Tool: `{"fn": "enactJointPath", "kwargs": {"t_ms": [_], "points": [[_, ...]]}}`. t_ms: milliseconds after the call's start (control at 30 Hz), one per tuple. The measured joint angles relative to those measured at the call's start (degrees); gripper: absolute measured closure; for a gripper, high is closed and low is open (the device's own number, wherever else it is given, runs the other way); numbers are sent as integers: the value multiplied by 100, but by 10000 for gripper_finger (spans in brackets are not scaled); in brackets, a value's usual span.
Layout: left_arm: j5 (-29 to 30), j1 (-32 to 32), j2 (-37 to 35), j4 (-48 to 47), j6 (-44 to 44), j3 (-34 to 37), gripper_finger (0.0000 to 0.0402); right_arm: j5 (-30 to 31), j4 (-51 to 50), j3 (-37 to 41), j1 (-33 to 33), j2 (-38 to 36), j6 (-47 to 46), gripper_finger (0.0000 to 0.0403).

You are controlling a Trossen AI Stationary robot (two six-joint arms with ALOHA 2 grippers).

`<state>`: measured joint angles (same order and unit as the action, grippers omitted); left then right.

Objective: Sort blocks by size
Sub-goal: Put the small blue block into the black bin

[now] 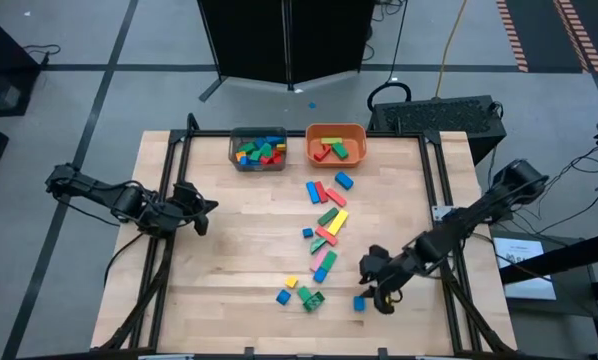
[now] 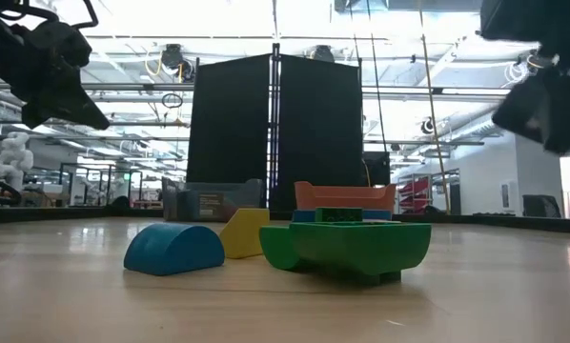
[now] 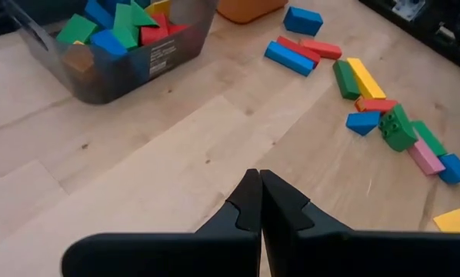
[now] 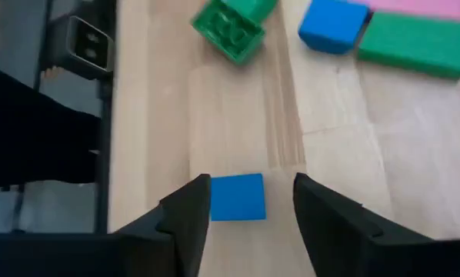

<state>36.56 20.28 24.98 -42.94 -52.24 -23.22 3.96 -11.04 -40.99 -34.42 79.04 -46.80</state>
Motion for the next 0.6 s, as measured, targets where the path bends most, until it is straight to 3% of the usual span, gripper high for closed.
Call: {"fn": "enactJointPath", "kwargs": {"t_ms": [200, 367, 600], "points": [[2, 0, 16, 2, 3, 0, 401, -124, 582, 0, -155, 515, -172, 141], [7, 1, 14, 13, 3, 0, 401, -84, 1039, -9, -250, 654, 591, 64], [9, 0, 14, 42, 4, 0, 401, 102, 787, -7, -244, 715, 400, 38]]}}
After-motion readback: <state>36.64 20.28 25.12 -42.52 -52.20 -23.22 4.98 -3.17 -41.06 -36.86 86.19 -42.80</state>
